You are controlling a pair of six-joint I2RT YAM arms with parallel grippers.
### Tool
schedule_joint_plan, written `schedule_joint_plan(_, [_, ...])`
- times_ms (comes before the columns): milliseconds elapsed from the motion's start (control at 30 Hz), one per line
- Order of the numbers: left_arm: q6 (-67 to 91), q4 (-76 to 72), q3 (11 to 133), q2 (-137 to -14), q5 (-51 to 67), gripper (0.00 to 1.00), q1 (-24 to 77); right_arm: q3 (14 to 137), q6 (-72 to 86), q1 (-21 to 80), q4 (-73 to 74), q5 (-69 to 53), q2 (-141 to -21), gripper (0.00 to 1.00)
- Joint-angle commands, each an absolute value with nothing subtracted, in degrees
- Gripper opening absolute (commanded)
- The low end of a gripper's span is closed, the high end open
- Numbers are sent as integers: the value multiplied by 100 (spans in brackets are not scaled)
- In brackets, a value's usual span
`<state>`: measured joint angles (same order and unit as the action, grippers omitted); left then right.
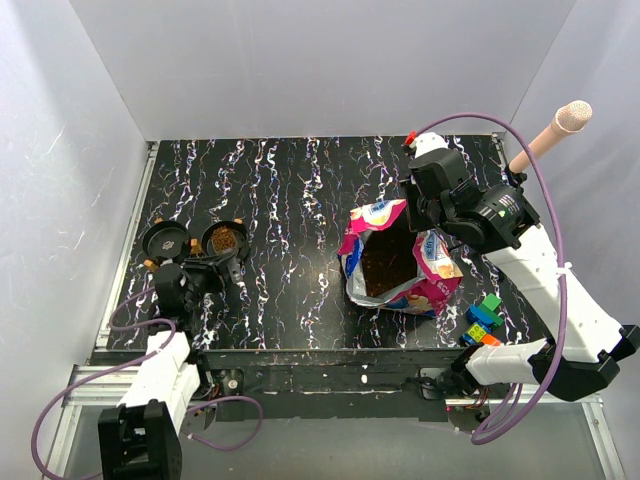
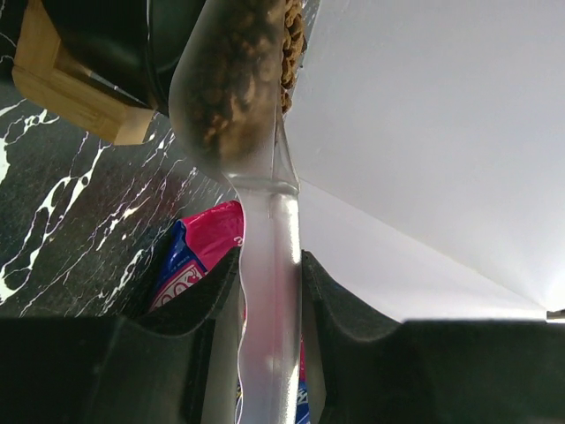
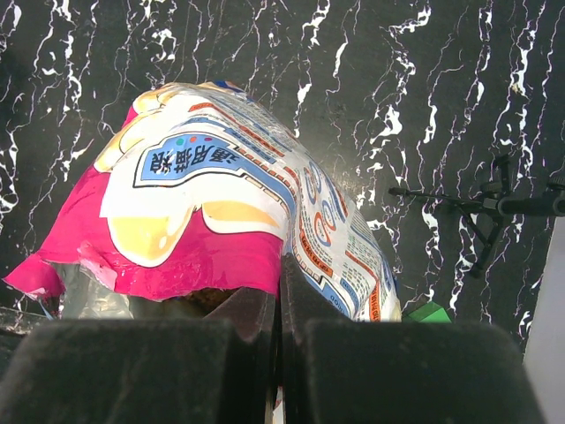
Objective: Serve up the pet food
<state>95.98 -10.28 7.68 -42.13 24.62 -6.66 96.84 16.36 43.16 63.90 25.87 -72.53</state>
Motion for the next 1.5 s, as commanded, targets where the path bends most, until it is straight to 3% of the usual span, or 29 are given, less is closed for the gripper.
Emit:
schedule_joint_plan(0, [9641, -704, 1186, -4543, 2593, 0, -694, 9940, 1652, 4333, 5423, 3023, -6820, 1])
schedule_joint_plan(467, [10107, 1668, 2346, -4912, 2953, 0, -694, 9835, 1608, 4333, 5265, 3138, -6820, 1])
schedule_joint_plan(733, [10134, 2714, 3400, -5931, 3128, 0, -694, 9826, 1600, 4333, 5212, 3199, -6829, 1])
schedule_joint_plan(1467, [9572, 7733, 6388, -8639, 3269, 0, -852, 10020, 1617, 4333, 5291, 3595, -6811, 1])
